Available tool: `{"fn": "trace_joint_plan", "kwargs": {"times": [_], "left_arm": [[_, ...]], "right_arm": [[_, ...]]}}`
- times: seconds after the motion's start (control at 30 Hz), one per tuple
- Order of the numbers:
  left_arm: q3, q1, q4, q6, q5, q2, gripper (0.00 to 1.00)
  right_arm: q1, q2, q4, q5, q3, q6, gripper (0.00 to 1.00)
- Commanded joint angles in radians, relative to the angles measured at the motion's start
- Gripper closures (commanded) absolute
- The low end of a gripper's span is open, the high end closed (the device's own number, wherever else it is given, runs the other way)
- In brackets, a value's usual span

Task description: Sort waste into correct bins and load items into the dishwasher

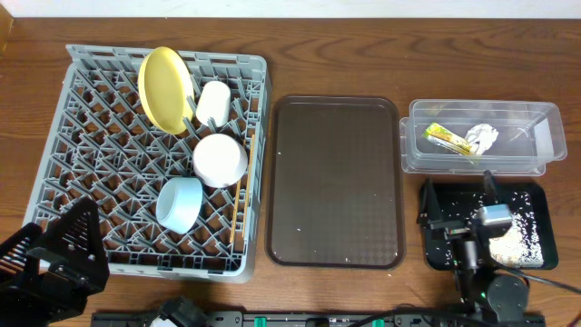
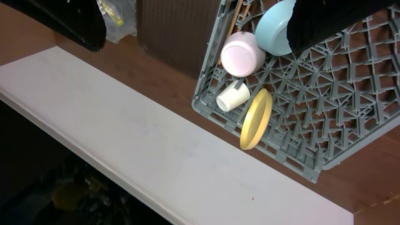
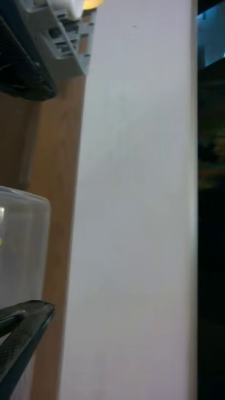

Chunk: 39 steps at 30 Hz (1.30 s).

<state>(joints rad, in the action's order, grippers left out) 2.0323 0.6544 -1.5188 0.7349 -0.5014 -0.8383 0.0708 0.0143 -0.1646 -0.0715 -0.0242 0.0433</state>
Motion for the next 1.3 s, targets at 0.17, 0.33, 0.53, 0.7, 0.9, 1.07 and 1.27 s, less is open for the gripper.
{"fn": "trace_joint_plan", "kwargs": {"times": [0.17, 0.33, 0.53, 0.7, 0.9, 1.07, 1.27], "left_arm": [[0.003, -0.005, 0.0, -0.009, -0.016, 0.003, 0.06], [0.003, -0.005, 0.0, -0.009, -0.016, 0.003, 0.06], [0.003, -0.005, 0.0, -0.009, -0.016, 0.003, 0.06], [0.003, -0.005, 0.0, -0.009, -0.016, 0.003, 0.06], [0.003, -0.005, 0.0, -0.01, -0.016, 0.003, 0.06], [0.003, -0.005, 0.0, -0.009, -0.016, 0.003, 0.06], [0.003, -0.007, 0.0, -0.01, -0.016, 0.003, 0.06]], "right_arm": [[0.009, -0.01, 0.146, -0.007, 0.019, -0.053, 0.01], [0.006, -0.01, 0.234, 0.0, 0.019, -0.048, 0.01], [0.006, -0.008, 0.234, 0.0, 0.019, -0.048, 0.01], [0.006, -0.008, 0.234, 0.0, 0.019, -0.048, 0.01], [0.006, -0.008, 0.234, 0.0, 0.019, -0.048, 0.01], [0.006, -0.008, 0.234, 0.0, 0.019, -0.048, 0.01], [0.006, -0.008, 0.234, 0.0, 0.019, -0.048, 0.01]]}}
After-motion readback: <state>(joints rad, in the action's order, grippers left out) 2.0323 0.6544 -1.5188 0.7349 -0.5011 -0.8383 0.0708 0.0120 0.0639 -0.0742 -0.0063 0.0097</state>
